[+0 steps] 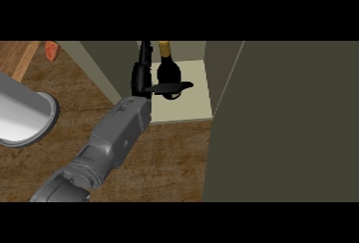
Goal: Pick up the wine, place it into the cabinet and close the cabinet
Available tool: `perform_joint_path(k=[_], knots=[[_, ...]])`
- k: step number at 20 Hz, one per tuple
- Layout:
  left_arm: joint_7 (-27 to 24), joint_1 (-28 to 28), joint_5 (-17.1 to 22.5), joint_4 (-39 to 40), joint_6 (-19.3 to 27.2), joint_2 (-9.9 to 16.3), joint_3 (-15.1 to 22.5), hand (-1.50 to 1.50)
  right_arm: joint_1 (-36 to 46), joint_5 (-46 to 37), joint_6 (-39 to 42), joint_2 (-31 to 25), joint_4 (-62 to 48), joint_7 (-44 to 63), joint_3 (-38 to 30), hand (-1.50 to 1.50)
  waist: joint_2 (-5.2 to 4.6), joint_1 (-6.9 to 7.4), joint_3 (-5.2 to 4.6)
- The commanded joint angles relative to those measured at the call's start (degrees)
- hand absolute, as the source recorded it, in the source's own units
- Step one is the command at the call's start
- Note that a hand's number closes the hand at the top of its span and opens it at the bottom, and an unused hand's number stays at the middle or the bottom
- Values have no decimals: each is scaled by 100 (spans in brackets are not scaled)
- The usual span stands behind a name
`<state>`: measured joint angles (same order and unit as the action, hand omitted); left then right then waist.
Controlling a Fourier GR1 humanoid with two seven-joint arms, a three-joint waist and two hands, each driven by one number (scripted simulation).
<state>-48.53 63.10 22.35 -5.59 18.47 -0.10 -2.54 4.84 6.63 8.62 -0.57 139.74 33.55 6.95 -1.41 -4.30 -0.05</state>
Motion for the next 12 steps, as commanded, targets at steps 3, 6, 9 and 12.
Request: perform_joint_path(k=[3, 6, 9, 12], knots=[[-75, -271, 226, -52, -372, 9, -108, -150, 64, 214, -98, -58, 319, 313, -89, -150, 48, 74, -3], [-200, -410, 368, -72, -560, 9, -147, -150, 82, 45, -163, 53, 254, 253, 137, -150, 50, 91, -3], [-221, -462, 620, -142, -632, 9, 36, -150, -73, 241, 24, -36, 95, 53, -57, -150, 84, 46, 2], [-152, -514, 808, -225, -680, 9, 215, -150, -127, 55, -24, -14, 145, 77, 181, -150, 107, 61, 2]])
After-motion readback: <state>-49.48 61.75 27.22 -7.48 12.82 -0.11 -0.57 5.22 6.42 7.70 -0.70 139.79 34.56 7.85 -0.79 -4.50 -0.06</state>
